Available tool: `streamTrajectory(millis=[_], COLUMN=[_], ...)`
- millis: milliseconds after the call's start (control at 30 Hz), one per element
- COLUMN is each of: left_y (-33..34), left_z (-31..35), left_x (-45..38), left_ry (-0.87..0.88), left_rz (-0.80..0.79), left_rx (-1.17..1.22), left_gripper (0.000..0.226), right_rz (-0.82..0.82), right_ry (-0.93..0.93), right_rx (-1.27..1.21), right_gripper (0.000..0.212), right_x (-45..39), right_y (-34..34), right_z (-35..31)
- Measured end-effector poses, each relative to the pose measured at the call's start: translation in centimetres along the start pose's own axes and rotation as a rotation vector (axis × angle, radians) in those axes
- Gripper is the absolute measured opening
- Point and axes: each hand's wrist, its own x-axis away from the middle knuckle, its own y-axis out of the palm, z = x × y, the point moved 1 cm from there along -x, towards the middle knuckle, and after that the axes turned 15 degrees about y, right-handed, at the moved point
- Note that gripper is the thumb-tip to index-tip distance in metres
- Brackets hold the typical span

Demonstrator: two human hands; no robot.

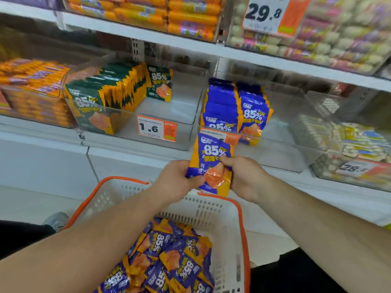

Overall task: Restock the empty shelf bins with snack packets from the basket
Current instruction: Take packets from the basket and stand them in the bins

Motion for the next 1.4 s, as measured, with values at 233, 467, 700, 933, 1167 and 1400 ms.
streamTrajectory(millis=[233, 467, 700, 933, 1167, 1400], left_y=[1.8, 1.2, 0.2, 0.2, 0.1, 0.1], left_z=[4.1, 6.1, 2.3, 2.1, 2.1, 2.7], left_x=[-4.3, -9.1, -10.5, -10.6, -10.6, -10.2], left_ry=[0.334, 0.444, 0.303, 0.311, 0.296, 0.262], left_rz=[-0.047, 0.303, 0.313, 0.307, 0.302, 0.257], left_rx=[-0.302, -0.882, -1.058, -1.072, -1.093, -1.077], left_gripper=[0.017, 0.126, 0.095, 0.085, 0.088, 0.087], right_rz=[0.110, 0.399, 0.660, 0.639, 0.648, 0.667], right_ry=[-0.271, -0.765, -0.548, -0.335, -0.283, -0.218], right_rx=[0.231, 0.332, 0.505, 0.626, 0.601, 0.604], right_gripper=[0.006, 0.018, 0.015, 0.020, 0.015, 0.028], right_x=[3.9, 7.4, 0.8, -4.2, -5.8, -5.0], right_y=[-5.1, -8.8, -12.2, -10.4, -9.7, -10.2], right_z=[-4.6, -11.2, -14.6, -15.1, -15.0, -14.8])
